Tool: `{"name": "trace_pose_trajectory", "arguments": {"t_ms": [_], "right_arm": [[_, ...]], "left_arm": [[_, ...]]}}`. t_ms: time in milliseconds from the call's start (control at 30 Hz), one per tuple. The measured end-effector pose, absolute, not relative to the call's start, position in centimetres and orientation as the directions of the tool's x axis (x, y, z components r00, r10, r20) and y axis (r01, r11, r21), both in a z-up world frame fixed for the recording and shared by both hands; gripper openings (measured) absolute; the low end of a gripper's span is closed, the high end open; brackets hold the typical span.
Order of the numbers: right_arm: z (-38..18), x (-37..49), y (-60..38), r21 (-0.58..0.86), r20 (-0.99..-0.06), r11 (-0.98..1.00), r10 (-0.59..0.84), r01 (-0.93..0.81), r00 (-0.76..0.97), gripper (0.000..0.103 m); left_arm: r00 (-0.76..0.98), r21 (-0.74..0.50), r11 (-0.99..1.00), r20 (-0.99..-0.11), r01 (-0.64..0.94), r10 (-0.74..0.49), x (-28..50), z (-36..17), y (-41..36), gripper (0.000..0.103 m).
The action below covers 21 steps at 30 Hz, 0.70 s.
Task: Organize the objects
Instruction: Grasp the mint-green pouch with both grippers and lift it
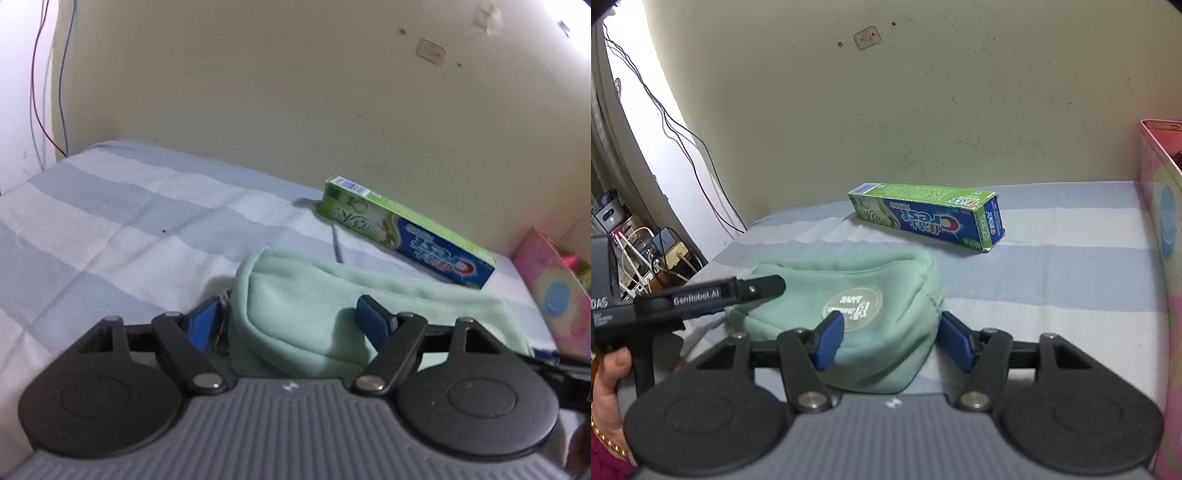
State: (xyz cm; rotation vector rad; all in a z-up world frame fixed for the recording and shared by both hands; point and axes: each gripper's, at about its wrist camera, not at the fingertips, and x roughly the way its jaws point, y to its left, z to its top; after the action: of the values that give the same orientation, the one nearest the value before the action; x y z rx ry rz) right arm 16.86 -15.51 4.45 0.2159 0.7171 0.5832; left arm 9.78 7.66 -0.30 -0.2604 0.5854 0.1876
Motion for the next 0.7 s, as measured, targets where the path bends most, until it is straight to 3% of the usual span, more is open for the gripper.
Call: {"name": "trace_pose_trajectory", "arguments": {"t_ms": [400,700], "right_arm": [[4.7,16.2,-14.8,0.321,-0.581,0.837,0.544,-0.444,0.605,0.058],[5.3,10.0,-17.8,0.313,-0.582,0.837,0.542,-0.448,0.606,0.059]], "left_arm": [[0.805,-0.142,0.955,-0.578,-0.259,0.132,9.5,-0.2,6.4,0.077],[0.807,-0.107,0.967,-0.576,-0.232,0.130,3.9,-0.1,1.9,0.077]]}}
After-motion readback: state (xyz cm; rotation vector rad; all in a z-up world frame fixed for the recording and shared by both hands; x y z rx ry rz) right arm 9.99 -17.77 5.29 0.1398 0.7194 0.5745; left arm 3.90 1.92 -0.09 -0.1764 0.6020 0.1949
